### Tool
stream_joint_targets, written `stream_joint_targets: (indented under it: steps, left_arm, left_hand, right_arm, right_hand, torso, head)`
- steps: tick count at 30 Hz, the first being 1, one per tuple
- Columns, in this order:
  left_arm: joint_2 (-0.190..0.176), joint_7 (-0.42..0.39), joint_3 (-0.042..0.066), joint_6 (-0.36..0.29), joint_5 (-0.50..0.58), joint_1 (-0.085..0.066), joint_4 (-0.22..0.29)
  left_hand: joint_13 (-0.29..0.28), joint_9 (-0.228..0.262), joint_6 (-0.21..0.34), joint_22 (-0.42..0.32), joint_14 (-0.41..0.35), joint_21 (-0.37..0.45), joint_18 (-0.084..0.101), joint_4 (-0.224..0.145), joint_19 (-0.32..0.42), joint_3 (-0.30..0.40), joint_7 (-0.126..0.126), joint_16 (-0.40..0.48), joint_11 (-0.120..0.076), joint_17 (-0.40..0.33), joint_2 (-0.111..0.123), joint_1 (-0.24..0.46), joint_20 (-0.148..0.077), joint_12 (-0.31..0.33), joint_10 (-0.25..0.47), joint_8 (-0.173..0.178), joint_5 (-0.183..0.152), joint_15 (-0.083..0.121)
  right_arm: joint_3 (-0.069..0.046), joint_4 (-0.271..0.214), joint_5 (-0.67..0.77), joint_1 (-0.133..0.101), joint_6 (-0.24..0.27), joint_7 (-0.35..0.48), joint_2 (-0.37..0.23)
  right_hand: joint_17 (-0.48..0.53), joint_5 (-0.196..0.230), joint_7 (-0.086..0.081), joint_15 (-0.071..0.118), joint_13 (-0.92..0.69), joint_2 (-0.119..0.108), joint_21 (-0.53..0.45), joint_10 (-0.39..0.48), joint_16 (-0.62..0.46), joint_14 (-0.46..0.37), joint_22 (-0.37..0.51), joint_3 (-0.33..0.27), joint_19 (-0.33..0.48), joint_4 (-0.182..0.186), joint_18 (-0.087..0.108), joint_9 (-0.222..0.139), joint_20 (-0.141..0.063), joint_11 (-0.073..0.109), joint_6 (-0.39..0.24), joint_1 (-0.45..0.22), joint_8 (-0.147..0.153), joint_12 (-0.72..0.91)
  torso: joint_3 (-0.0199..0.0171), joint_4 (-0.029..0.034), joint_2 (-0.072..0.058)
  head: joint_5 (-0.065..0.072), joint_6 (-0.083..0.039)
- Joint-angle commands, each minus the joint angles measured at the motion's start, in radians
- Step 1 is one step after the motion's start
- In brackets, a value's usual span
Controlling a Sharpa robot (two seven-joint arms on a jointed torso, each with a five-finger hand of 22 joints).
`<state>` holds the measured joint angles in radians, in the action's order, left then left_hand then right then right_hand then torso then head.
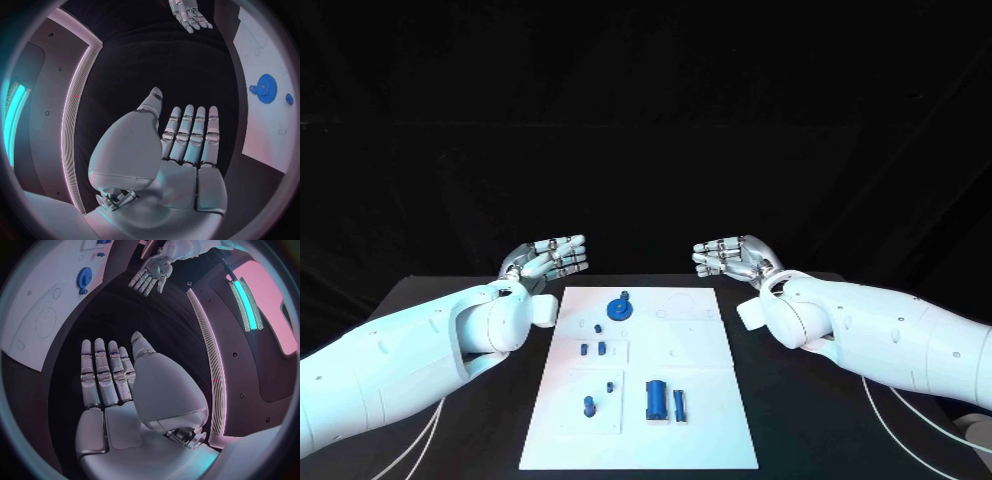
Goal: Assemble the parts on the task board
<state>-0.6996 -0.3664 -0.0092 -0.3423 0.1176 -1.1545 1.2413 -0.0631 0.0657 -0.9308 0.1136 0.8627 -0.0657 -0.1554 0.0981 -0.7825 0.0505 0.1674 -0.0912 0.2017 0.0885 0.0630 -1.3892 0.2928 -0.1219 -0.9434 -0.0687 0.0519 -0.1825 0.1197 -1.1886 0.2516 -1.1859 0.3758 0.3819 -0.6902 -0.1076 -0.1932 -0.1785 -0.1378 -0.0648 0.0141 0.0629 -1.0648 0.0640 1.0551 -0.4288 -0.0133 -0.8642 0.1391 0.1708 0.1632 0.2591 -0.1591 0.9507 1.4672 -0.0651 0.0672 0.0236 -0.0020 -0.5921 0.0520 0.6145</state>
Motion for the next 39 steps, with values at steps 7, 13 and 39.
stream_joint_targets:
  steps: [7,13,39]
  left_arm:
    - [-0.009,-0.018,0.001,-0.049,-0.013,0.012,0.037]
    - [-0.031,-0.061,0.004,-0.168,-0.046,0.041,0.129]
    - [-0.08,-0.154,0.009,-0.428,-0.118,0.104,0.329]
  left_hand:
    - [0.063,-0.066,0.411,-0.114,-0.381,0.066,0.06,-0.098,0.348,-0.05,-0.076,0.091,-0.087,-0.089,-0.063,0.611,-0.13,0.122,0.419,0.069,-0.052,0.079]
    - [0.063,-0.066,0.519,-0.114,-0.48,0.066,0.079,-0.098,0.438,-0.05,-0.095,0.091,-0.112,-0.089,-0.063,0.772,-0.164,0.122,0.528,0.069,-0.052,0.101]
    - [0.063,-0.066,0.791,-0.114,-0.733,0.066,0.155,-0.098,0.664,-0.05,-0.167,0.091,-0.202,-0.089,-0.063,1.18,-0.293,0.122,0.802,0.069,-0.052,0.182]
  right_arm:
    - [-0.015,-0.046,-0.031,0.017,0.048,0.018,-0.011]
    - [-0.051,-0.161,-0.107,0.058,0.167,0.059,-0.038]
    - [-0.12,-0.381,-0.252,0.136,0.394,0.138,-0.09]
  right_hand:
    - [0.108,0.085,0.076,0.062,0.065,-0.014,-0.063,0.467,-0.064,-0.458,0.199,0.013,0.376,-0.064,-0.064,-0.077,-0.115,0.07,-0.418,-0.654,0.065,-0.067]
    - [0.108,0.107,0.097,0.138,0.065,-0.014,-0.063,0.591,-0.064,-0.582,0.247,0.013,0.477,-0.139,-0.079,-0.163,-0.145,0.088,-0.528,-0.822,0.065,-0.067]
    - [0.108,0.193,0.179,0.138,0.065,-0.014,-0.063,0.903,-0.064,-0.894,0.429,0.013,0.731,-0.139,-0.171,-0.163,-0.259,0.159,-0.807,-1.247,0.065,-0.067]
  torso:
    - [-0.0112,0.0011,0.023]
    - [-0.0232,0.002,0.047]
    - [-0.0236,0.002,0.048]
  head:
    - [-0.025,-0.007]
    - [-0.051,-0.014]
    - [-0.052,-0.014]
